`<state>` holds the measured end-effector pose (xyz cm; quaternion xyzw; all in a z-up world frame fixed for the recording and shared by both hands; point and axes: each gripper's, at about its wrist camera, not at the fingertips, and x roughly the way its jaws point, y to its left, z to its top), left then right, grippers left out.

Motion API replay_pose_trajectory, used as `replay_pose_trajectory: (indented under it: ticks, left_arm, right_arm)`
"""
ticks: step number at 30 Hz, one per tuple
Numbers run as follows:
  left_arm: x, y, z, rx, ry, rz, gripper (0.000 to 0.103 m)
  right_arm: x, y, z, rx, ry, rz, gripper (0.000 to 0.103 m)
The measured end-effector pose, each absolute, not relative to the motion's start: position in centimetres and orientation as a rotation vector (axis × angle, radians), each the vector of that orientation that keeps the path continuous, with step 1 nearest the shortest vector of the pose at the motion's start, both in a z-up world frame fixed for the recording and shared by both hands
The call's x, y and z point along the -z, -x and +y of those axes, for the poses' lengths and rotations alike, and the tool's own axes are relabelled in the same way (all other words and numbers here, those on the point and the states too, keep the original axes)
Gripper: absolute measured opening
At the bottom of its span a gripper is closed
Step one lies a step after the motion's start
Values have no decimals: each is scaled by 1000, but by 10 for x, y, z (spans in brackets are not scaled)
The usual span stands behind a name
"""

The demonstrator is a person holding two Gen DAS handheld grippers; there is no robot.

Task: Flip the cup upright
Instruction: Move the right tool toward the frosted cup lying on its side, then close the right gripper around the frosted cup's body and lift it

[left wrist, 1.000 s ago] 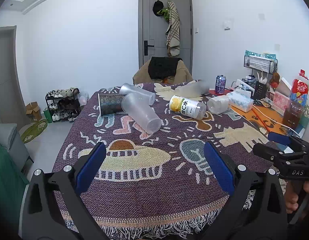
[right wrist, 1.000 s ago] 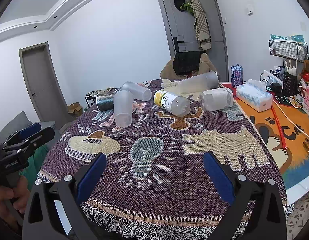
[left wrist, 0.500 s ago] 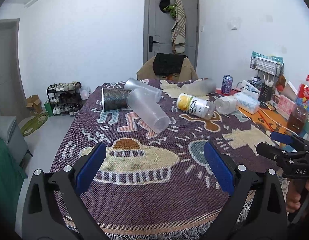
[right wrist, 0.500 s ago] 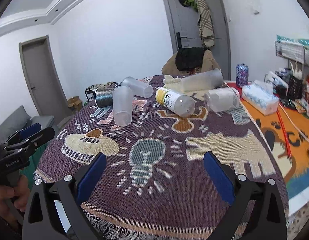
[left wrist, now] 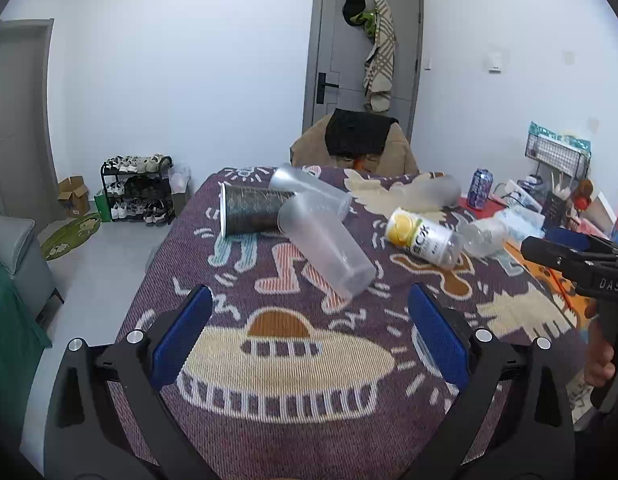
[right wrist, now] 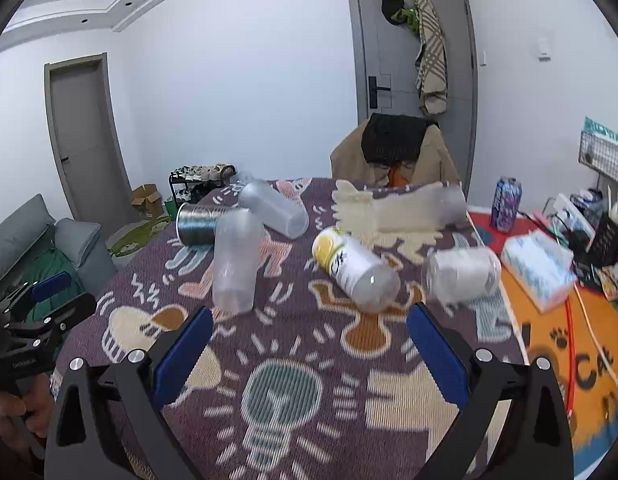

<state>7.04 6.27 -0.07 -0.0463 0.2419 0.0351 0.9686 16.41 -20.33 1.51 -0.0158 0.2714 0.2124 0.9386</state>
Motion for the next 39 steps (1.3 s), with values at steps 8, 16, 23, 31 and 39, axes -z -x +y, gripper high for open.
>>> replay_pose_trajectory:
  ticks: [8,16,23,31,39]
  left_arm:
    - [-10,-102,75,-86,116,503,97]
    - [-14,-134,92,-116,149,525,97]
    - [-12,-160,117,-137,198,541,97]
    - [-6,-188,146,-179,250,559,97]
    - [1,-216,165,-206,283,571,97]
  right_arm:
    - [-25,-207,-188,-443,46,567,95]
    - [-25,-253,-155,-520,129,617,95]
    - [-20,-302,-114,-567,192,661,95]
    - [-13,-370,-72,-602,262,753,86]
    - [9,-445,-25,-644,349,881,75]
